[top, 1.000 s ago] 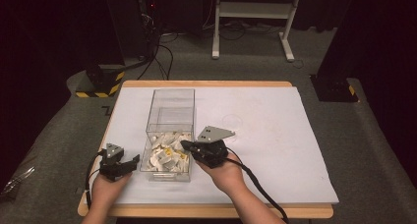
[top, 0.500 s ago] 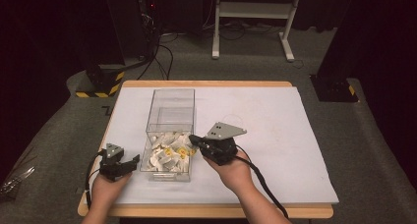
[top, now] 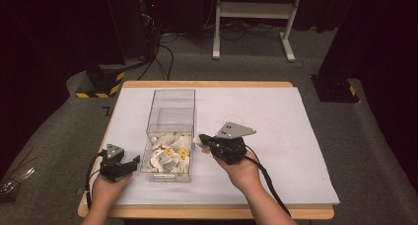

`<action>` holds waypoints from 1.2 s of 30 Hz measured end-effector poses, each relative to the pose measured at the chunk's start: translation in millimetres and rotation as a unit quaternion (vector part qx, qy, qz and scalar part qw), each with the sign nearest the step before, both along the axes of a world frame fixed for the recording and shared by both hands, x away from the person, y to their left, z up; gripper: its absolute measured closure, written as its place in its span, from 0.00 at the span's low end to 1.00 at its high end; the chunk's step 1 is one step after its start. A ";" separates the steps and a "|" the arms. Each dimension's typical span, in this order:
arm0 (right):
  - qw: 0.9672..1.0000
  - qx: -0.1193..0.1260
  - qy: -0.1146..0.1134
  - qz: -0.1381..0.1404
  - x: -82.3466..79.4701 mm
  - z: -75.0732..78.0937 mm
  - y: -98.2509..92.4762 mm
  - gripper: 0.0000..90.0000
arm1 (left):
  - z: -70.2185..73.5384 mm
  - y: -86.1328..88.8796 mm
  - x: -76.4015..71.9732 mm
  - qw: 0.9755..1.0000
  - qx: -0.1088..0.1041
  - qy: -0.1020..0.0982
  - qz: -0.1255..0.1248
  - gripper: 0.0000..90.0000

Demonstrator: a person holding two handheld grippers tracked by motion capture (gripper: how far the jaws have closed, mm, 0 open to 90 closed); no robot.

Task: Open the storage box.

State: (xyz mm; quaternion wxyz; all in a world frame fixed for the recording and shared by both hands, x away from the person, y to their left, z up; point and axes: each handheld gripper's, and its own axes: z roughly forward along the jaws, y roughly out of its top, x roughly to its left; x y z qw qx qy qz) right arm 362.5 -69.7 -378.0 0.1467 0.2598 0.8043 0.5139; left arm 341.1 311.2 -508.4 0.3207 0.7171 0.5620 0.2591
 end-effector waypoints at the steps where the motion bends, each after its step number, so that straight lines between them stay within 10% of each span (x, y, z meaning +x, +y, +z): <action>1: 1.000 -0.001 -0.001 -0.002 0.2 -0.5 -1.1 1.00 | 0.0 0.0 0.0 1.000 0.000 0.000 0.000 0.36; 36: 0.996 -0.003 -0.019 -0.088 15.8 -4.3 -61.1 1.00 | -0.1 -0.5 -0.1 1.000 -0.001 -0.001 -0.002 0.36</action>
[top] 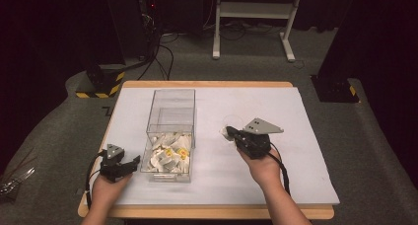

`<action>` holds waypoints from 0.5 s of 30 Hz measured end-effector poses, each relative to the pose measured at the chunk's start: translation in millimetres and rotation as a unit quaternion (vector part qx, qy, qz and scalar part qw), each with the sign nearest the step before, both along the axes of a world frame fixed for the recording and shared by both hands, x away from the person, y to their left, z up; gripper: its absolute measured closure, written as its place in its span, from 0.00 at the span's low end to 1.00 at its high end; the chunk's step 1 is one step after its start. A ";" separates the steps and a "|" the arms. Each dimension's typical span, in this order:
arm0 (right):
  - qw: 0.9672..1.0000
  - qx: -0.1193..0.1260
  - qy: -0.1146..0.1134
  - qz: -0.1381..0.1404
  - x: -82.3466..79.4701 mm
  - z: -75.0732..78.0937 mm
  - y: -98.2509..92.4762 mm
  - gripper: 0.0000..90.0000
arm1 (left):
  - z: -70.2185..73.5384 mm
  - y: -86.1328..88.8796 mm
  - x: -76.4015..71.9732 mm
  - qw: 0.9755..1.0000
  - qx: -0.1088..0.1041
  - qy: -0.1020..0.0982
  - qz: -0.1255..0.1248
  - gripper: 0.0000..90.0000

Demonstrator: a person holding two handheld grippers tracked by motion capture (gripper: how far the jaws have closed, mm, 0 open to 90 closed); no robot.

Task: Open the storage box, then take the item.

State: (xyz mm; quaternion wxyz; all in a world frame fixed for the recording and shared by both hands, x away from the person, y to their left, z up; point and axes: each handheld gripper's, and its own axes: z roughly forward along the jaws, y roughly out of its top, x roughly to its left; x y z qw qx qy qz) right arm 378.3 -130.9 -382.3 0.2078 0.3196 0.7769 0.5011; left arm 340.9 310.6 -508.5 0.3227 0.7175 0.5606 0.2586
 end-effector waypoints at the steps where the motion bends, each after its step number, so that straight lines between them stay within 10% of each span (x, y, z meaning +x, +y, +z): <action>1: 1.000 0.001 0.000 -0.002 0.4 0.6 -1.5 1.00 | 0.0 0.0 0.0 1.000 0.000 0.000 0.000 0.36; 15: 0.999 0.024 -0.009 -0.021 6.9 8.8 -18.9 1.00 | -0.2 -0.4 -0.3 1.000 0.000 -0.001 0.001 0.36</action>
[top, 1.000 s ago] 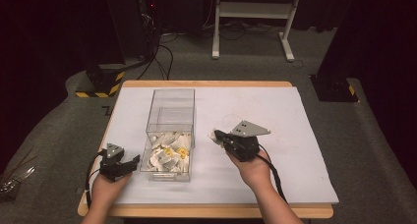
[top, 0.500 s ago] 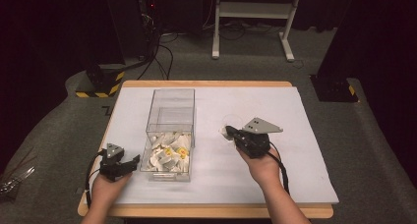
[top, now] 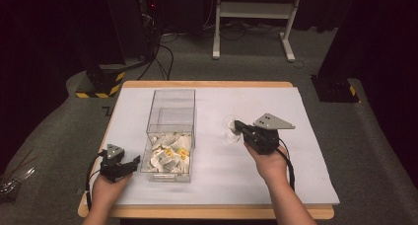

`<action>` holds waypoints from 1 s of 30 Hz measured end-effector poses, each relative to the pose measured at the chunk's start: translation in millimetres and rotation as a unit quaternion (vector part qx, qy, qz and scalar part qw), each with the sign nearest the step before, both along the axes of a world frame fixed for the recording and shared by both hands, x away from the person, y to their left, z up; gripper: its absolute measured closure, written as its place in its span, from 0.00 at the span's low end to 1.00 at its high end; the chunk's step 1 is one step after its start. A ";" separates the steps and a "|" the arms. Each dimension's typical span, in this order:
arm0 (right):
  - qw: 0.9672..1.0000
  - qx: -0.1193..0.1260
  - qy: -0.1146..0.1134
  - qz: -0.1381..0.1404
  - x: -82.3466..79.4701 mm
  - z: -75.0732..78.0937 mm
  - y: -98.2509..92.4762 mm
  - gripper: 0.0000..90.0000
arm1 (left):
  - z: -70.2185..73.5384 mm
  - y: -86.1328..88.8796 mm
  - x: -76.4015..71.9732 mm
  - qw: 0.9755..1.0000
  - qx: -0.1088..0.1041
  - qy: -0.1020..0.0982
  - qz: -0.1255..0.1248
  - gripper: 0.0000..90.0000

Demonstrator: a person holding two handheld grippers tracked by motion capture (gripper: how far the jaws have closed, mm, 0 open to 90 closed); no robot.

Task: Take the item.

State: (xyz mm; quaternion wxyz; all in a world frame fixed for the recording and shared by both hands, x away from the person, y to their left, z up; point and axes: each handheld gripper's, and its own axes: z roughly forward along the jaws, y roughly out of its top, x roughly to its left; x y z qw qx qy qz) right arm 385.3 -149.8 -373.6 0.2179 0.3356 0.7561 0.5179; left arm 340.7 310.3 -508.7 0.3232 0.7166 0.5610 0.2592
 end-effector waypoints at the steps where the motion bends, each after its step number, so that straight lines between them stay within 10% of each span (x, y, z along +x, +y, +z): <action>1: 1.000 -0.001 -0.002 0.000 0.0 0.4 -0.4 1.00 | 0.0 0.1 0.0 1.000 0.001 0.000 0.000 0.36; 30: 1.000 -0.007 -0.002 -0.026 42.1 19.4 1.4 1.00 | 0.1 0.9 0.3 1.000 -0.002 0.001 -0.001 0.36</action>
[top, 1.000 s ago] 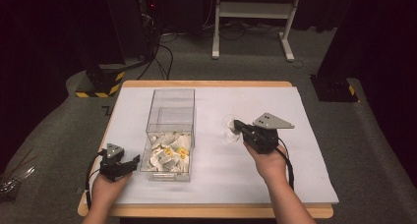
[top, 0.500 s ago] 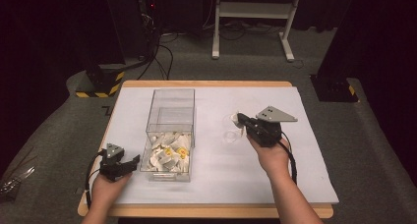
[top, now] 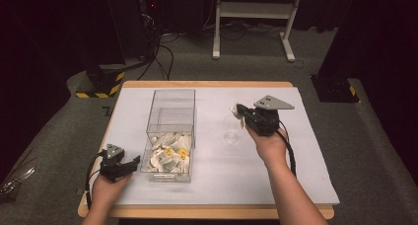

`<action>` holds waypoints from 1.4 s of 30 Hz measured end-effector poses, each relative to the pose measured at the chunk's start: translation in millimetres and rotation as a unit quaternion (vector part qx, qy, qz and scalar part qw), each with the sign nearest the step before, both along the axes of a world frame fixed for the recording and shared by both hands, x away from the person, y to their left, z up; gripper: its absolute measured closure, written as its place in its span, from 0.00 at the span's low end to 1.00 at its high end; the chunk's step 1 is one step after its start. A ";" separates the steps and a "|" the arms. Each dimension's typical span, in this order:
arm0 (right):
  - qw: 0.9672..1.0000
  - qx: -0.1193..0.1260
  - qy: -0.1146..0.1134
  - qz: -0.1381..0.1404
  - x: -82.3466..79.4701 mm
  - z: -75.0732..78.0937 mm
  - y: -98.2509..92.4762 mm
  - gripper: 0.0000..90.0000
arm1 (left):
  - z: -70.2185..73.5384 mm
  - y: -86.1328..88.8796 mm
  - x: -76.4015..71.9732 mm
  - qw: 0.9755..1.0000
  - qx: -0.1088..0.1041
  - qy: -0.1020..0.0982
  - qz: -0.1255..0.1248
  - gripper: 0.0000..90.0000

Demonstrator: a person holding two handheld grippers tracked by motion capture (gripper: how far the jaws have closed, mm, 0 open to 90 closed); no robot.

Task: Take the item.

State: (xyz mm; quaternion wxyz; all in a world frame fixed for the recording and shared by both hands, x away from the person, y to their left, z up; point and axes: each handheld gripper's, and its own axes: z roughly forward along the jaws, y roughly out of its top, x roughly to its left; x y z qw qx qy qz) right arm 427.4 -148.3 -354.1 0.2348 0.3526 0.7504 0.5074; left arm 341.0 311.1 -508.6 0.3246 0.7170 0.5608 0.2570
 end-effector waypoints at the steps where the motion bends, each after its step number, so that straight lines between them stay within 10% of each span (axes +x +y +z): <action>1: 1.000 0.001 0.000 -0.001 1.0 1.0 1.2 1.00 | 0.0 0.0 0.0 1.000 0.000 0.000 0.000 0.36; 42: 0.996 -0.059 0.065 -0.014 22.7 -55.6 18.1 1.00 | 0.0 0.1 0.1 1.000 -0.001 0.001 -0.002 0.36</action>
